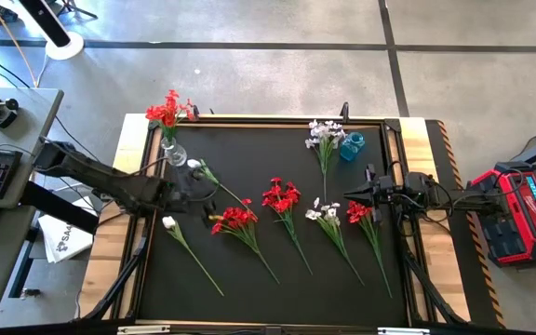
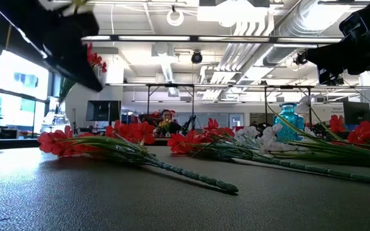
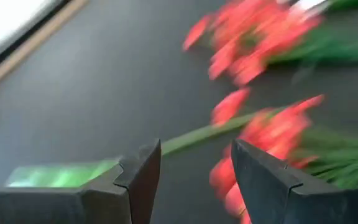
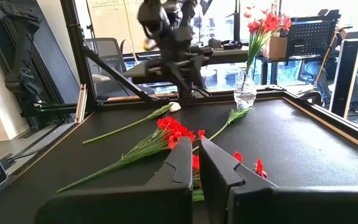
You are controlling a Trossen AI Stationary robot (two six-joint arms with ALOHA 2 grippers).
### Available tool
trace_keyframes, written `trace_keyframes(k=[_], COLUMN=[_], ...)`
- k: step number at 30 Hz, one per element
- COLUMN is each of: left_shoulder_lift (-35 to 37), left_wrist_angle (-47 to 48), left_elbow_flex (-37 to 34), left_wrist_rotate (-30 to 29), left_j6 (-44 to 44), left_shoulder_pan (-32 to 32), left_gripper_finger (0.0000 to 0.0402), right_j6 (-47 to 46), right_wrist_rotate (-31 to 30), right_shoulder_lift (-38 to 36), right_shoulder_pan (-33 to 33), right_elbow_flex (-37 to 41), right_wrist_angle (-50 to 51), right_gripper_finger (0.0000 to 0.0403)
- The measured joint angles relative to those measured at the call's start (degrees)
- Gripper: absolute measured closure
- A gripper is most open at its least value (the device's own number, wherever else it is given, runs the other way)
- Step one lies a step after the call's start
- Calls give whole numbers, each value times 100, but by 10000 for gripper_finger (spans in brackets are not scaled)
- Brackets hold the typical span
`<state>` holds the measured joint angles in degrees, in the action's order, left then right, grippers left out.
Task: Sort flowers into vase by color
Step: Put the top white flowers into the blue vase
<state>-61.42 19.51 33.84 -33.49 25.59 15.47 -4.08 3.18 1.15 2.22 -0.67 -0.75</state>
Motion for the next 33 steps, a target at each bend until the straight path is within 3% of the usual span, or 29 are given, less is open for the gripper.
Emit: trace_keyframes(k=[3, 6, 8, 10, 16, 26, 30, 33], left_shoulder_lift=[-47, -179, -269, -274, -135, -132, -132, -134], left_wrist_angle=[-2681, -5244, -6492, -7138, -7301, -7027, -6907, -6862], left_elbow_flex=[-586, -1253, -1584, -1775, -1831, -1831, -1831, -1831], left_wrist_rotate=[259, 1150, 1579, 1651, 1377, 442, 387, 386], left_j6=[-1440, -2700, -3175, -3350, -3363, -3727, -3723, -3679], left_shoulder_pan=[226, 312, 346, 401, 607, 670, 673, 673], left_gripper_finger=[221, 233, 240, 246, 250, 251, 251, 251], right_j6=[0, 0, 0, 0, 0, 336, -1586, -1798], right_wrist_rotate=[2, 0, 1, 0, 0, 3, -12, -1019], right_shoulder_lift=[0, 0, 0, 0, 0, 2, 0, -1], right_shoulder_pan=[2, 2, 1, 1, 2, 2, 0, 4], right_elbow_flex=[1, -1, -2, 0, -1, 1, 1, 1], right_wrist_angle=[0, 1, 0, 0, 0, -196, -1122, -1769], right_gripper_finger=[402, 402, 402, 402, 402, 402, 402, 402])
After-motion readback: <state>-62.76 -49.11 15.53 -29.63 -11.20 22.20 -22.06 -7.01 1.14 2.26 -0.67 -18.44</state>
